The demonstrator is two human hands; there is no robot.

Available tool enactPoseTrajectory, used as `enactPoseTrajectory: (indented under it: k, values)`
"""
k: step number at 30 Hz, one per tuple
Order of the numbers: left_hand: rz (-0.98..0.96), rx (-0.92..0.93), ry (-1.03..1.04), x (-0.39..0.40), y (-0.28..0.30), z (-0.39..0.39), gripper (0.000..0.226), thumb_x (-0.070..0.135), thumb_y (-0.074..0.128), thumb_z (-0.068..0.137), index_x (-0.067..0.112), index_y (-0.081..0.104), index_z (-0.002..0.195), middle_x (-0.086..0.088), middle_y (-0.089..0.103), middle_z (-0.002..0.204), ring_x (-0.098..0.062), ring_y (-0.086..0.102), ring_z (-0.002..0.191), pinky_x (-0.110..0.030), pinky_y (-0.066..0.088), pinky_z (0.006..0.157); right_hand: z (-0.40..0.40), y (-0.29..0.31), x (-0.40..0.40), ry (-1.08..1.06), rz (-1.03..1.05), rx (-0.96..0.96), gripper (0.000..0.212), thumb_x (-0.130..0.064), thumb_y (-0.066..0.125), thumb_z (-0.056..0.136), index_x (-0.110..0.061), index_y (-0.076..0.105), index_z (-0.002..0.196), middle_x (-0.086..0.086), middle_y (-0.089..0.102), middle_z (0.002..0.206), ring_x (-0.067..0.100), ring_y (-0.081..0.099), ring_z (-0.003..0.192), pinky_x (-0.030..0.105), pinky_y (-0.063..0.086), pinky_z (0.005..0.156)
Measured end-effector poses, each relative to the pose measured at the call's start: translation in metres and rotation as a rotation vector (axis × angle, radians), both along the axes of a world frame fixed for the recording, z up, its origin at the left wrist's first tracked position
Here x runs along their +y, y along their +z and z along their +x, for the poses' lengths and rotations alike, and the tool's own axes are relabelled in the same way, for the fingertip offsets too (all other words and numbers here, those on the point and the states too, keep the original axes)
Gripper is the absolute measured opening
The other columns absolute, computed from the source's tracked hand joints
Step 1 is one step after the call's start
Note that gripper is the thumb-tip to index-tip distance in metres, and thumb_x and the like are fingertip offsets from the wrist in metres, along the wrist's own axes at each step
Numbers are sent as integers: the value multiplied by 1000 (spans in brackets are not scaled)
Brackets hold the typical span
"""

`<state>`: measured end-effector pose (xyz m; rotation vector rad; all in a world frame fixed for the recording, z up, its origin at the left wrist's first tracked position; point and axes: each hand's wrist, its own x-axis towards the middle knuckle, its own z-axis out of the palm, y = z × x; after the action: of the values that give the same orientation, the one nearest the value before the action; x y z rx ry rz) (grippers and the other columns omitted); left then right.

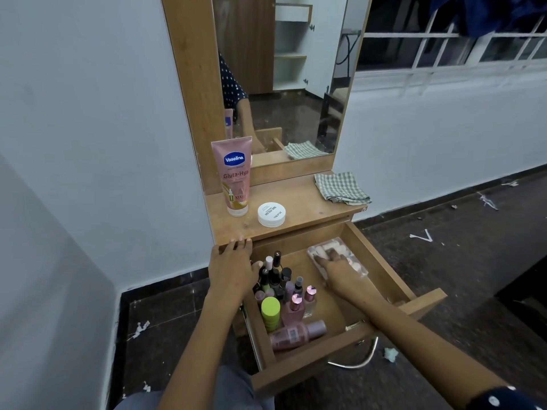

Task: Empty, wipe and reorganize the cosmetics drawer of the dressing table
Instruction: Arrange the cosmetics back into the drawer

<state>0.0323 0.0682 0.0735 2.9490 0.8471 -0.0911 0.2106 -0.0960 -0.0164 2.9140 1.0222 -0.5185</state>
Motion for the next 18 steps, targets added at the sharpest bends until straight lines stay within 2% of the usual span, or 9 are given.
enactPoseTrajectory:
  k: [7,9,12,15,16,18]
  values:
    - [-7,10,-1,0,1,0,58,42,32,101,19,16,151,-1,16,158,-18,12,146,-42,9,116,0,2,6,-27,13,-16,67,-12,55,91,-24,24,149,20,18,153,42,26,137,49,33,110]
    - [-11,10,1,0,0,0,58,42,32,101,19,16,151,-1,17,158,-18,12,146,-42,9,116,-4,7,3,-44,61,-33,60,-19,56,91,-20,31,146,18,27,149,37,33,134,45,37,106]
    - [-2,3,-2,0,0,0,58,42,32,100,19,17,151,-1,17,158,-18,13,145,-41,10,116,-17,30,0,-112,323,-166,36,-27,52,93,-15,54,128,10,53,130,29,51,117,36,44,90]
    - [-3,0,-7,0,0,1,57,41,31,101,19,17,151,-2,18,158,-18,13,145,-41,10,116,-35,56,5,-81,714,-293,17,-19,55,91,-11,65,103,5,66,102,23,61,92,27,37,68]
    - [-2,1,-6,0,0,1,57,41,31,101,18,17,151,-2,18,158,-18,13,145,-41,10,116,-40,62,10,-30,825,-319,14,-17,59,90,-12,65,100,3,66,98,20,62,88,24,38,67]
    - [0,2,-4,0,0,0,56,40,32,101,19,18,151,-1,18,158,-18,14,145,-40,10,116,-42,68,27,94,921,-341,18,-18,61,88,-13,65,106,0,65,104,14,62,91,19,42,70]
